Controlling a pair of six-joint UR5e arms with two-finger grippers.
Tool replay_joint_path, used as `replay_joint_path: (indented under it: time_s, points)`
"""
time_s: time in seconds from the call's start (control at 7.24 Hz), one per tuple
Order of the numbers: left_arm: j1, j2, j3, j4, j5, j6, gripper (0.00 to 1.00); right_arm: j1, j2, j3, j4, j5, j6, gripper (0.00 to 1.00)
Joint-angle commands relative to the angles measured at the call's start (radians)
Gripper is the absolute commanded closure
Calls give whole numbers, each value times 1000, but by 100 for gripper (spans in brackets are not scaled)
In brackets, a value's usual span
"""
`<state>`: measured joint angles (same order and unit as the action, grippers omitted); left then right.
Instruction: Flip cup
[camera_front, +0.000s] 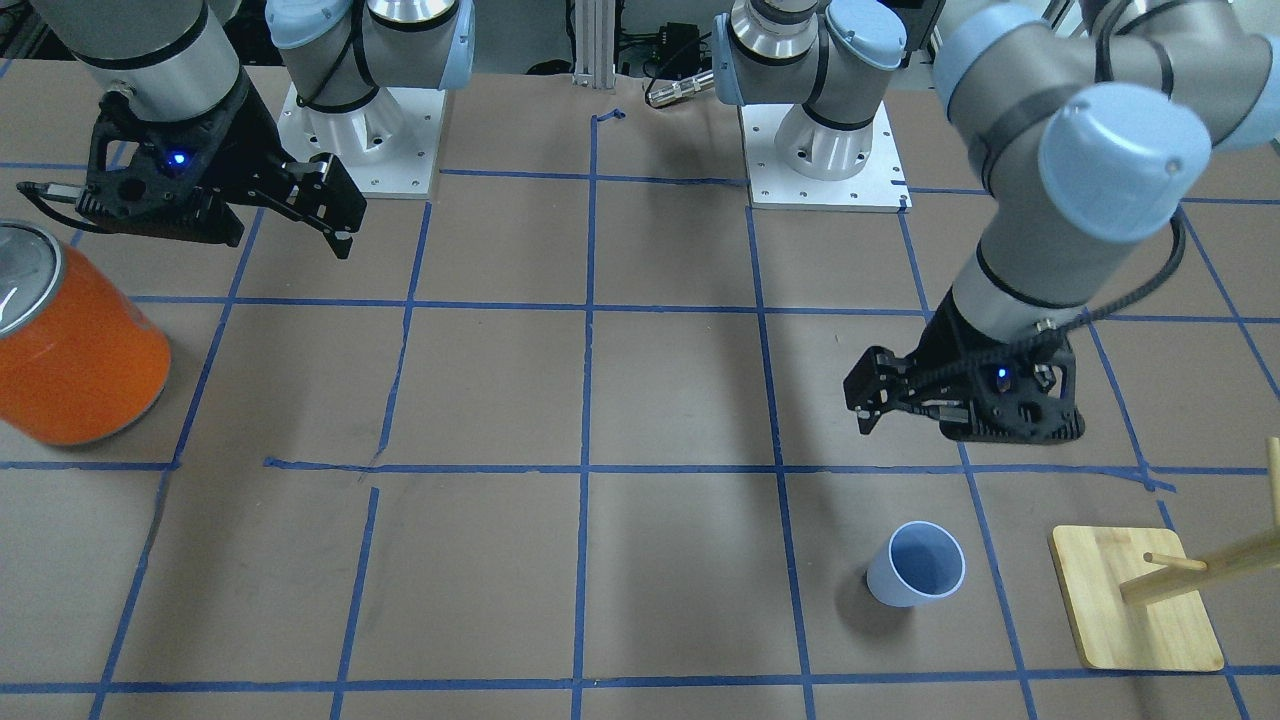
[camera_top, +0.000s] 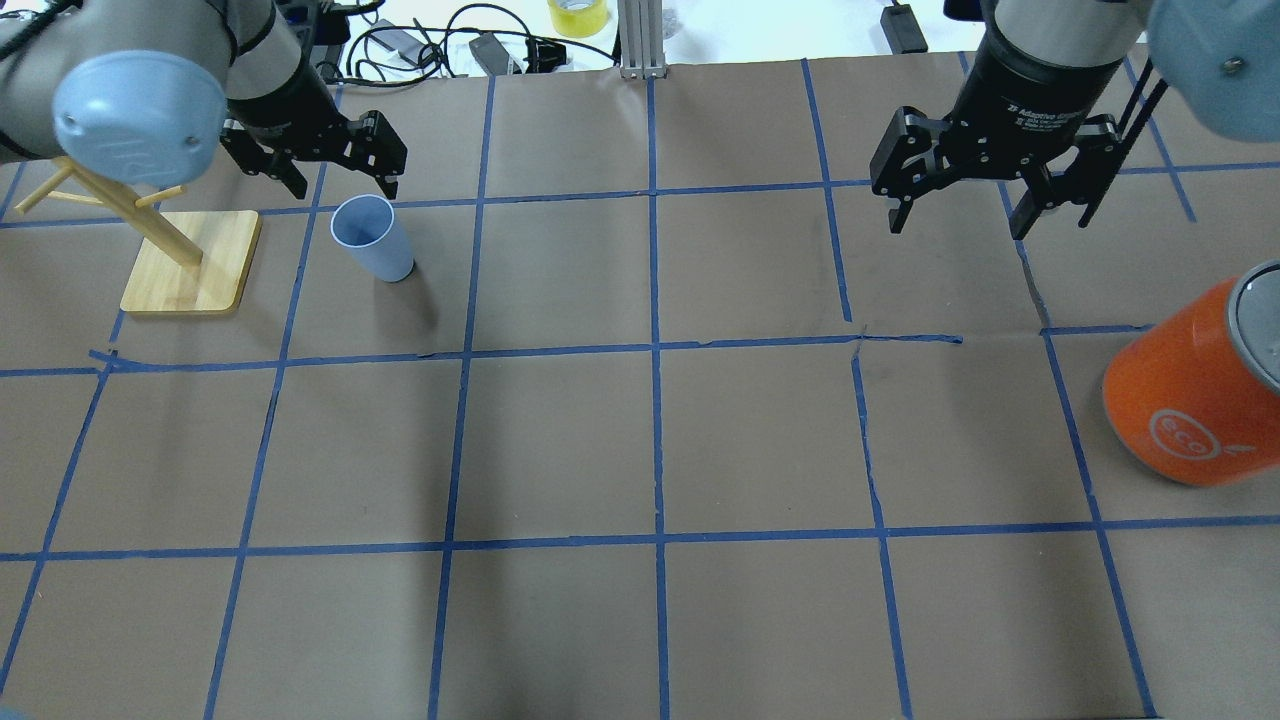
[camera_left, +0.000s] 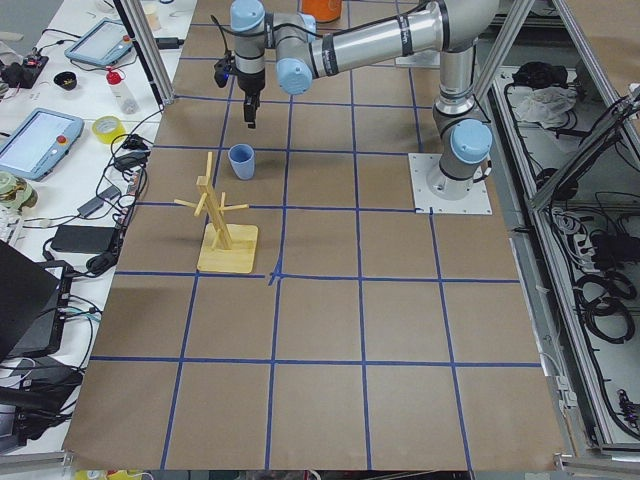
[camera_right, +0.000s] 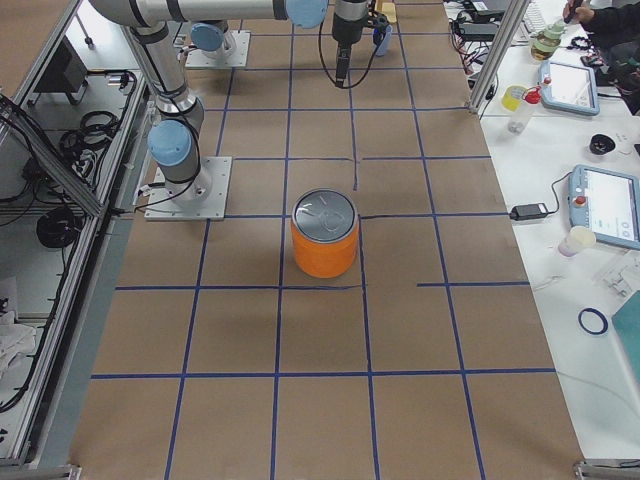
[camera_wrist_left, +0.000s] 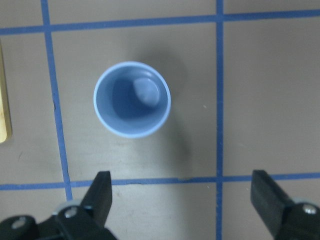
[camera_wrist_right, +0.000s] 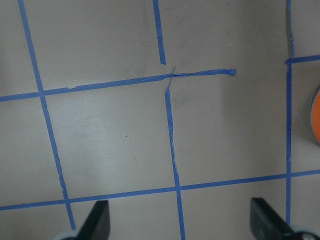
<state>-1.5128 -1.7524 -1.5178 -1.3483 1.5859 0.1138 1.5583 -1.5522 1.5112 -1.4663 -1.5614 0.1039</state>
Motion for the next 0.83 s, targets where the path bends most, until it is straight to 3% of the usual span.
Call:
replay_joint_path:
  time_s: [0.0,0.14,0.69]
  points:
    - [-40,175,4,-132,5,-2,0,3,-6,-8,1,1,2,0]
    - [-40,221,5,-150,3,-2,0,2,-6,-8,-2,-5,0,0]
    - [-38,232,-7,-153,9,0,0,3,0,4,-63,1,-62,0]
